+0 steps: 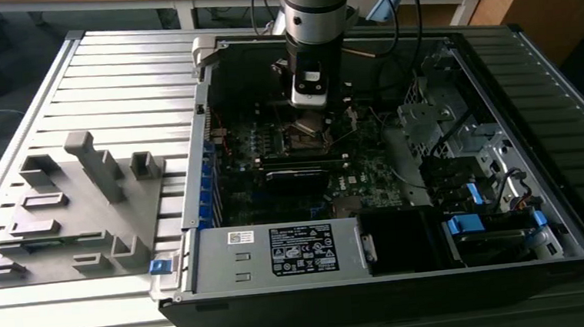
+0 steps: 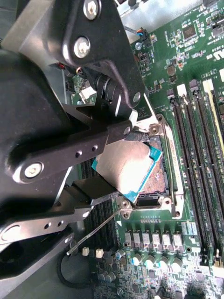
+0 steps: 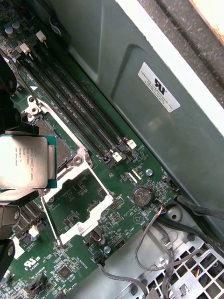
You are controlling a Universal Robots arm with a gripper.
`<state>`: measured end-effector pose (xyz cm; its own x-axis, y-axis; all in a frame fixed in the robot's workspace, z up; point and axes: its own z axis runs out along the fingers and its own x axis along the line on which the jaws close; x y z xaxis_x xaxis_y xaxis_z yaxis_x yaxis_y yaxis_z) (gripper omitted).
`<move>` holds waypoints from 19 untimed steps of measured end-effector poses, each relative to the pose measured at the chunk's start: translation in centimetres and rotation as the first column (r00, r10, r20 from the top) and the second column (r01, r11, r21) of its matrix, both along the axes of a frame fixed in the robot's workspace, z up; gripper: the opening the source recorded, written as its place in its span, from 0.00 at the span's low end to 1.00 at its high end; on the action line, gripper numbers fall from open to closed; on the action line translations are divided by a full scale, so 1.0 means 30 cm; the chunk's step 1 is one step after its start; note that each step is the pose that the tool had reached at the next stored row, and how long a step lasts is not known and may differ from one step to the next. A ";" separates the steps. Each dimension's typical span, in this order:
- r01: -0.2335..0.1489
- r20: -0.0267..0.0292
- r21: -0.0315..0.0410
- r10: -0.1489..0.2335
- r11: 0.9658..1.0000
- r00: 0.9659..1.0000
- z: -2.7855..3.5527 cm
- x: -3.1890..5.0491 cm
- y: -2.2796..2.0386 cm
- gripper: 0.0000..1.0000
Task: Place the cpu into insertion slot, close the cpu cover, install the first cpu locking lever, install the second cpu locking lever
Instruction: 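Place the cpu into insertion slot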
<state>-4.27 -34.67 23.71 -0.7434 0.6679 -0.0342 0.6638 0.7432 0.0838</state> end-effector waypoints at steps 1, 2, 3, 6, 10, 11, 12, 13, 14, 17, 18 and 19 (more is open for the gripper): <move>0.000 0.000 0.000 0.000 1.000 1.000 0.000 0.000 0.000 0.54; 0.000 0.000 0.000 0.000 1.000 1.000 0.000 0.000 0.000 0.54; 0.000 0.000 0.000 0.000 1.000 1.000 0.000 0.000 0.000 0.54; 0.001 0.000 0.000 -0.001 1.000 1.000 0.000 0.000 0.000 0.54; 0.002 0.000 0.000 -0.002 1.000 1.000 0.000 0.000 0.000 0.54; 0.004 0.000 0.000 -0.004 1.000 1.000 0.000 0.000 0.000 0.54; 0.007 0.000 0.000 -0.007 1.000 1.000 0.000 0.000 0.000 0.54; 0.010 0.000 0.000 -0.010 1.000 1.000 0.000 0.000 0.000 0.54; 0.012 0.000 0.000 -0.012 1.000 1.000 0.000 0.000 0.000 0.54; 0.012 0.000 0.000 -0.012 1.000 1.000 0.000 0.000 0.000 0.54; 0.012 0.000 0.000 -0.012 1.000 1.000 0.000 0.000 0.000 0.54; 0.012 0.000 0.000 -0.012 1.000 1.000 0.000 0.000 0.000 0.54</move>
